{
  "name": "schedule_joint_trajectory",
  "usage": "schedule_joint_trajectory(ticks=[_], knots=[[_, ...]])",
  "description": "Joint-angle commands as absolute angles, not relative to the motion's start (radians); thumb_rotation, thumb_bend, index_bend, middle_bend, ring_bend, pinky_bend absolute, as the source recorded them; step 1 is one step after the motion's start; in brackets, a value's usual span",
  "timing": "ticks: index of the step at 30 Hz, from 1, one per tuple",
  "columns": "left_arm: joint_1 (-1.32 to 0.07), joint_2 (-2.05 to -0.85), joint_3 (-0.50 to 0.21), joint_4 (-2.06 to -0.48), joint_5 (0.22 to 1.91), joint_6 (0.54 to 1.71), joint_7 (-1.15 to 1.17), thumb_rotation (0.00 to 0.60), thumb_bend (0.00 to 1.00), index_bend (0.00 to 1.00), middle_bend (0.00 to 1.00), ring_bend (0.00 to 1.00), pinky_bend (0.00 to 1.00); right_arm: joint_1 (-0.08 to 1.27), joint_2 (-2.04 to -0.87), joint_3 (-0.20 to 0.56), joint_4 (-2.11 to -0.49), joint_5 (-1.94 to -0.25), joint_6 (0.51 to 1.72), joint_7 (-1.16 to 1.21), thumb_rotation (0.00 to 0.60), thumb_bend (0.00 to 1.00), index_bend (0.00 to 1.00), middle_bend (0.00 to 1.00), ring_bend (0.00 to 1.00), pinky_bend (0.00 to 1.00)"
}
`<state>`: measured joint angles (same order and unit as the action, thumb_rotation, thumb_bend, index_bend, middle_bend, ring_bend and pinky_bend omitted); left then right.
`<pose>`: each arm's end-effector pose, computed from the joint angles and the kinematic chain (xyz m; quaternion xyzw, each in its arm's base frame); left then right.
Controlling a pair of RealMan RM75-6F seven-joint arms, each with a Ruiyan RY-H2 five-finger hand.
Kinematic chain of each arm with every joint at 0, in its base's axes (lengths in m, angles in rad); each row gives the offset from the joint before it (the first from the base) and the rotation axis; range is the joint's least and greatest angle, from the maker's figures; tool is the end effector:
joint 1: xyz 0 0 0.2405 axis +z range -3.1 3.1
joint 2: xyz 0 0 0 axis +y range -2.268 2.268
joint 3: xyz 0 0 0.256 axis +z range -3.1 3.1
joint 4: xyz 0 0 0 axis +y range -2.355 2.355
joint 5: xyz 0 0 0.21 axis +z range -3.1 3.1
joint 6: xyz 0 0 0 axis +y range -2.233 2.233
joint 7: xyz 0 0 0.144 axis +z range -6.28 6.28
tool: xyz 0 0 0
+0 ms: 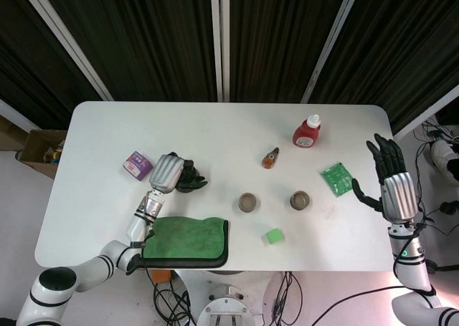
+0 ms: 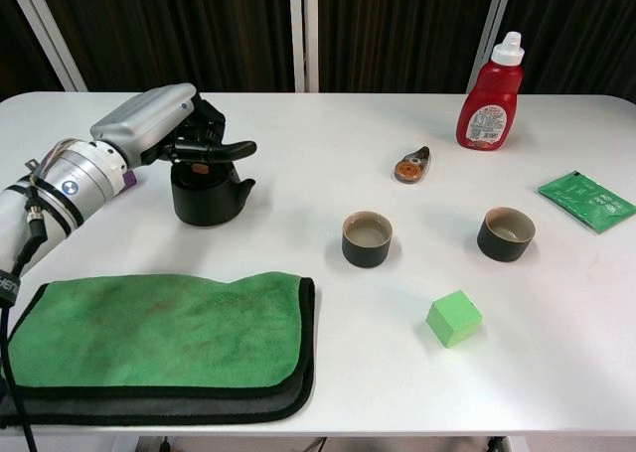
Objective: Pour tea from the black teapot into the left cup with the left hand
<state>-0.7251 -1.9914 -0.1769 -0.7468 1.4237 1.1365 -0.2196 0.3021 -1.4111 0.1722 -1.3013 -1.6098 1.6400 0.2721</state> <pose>-0.1712 0.3615 -0.0822 -0.6642 -0.3909 -0.4949 0.4014 -0.2598 -0.2640 0.1241 0.5493 -0.3017 0.6094 0.4857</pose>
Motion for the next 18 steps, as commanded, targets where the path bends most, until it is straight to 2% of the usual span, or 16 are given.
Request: schedule_joint_trajectory(ticks=[1,6,11,15,18], knots=[[-0.726,-1.992,-0.174,-0.744,1.424,1.13,-0.22,0.159,0.01,0.7,0.75,0.65,0.48,0.302,-1.41,0.172,-1.303,-1.611,1.641,0.271,0.6,0.36,0.0,0.0,0.0,0.0],[-0.729,-1.993,-0.17,-0.734,1.429,1.128,-0.22,0.162,0.01,0.63,0.64,0.52,0.45,0.301,-1.407,0.173,-1.304,-1.608,1.64,0.27,0.6,0.36,0.0,0.0,0.0,0.0],[-0.732,-1.991,-0.167,-0.727,1.441,1.145,-0.217,0.162,0.01,0.55,0.56,0.45,0.42,0.301,-1.406,0.174,-1.305,-1.608,1.64,0.271,0.6,0.36,0.0,0.0,0.0,0.0],[-0.734,-1.987,-0.168,-0.721,1.455,1.178,-0.207,0.16,0.01,0.41,0.45,0.36,0.35,0.302,-1.406,0.174,-1.304,-1.607,1.639,0.272,0.6,0.36,0.0,0.0,0.0,0.0],[-0.734,-1.98,-0.174,-0.723,1.453,1.186,-0.201,0.16,0.01,0.34,0.4,0.31,0.3,0.302,-1.407,0.174,-1.304,-1.608,1.638,0.274,0.6,0.36,0.0,0.0,0.0,0.0]])
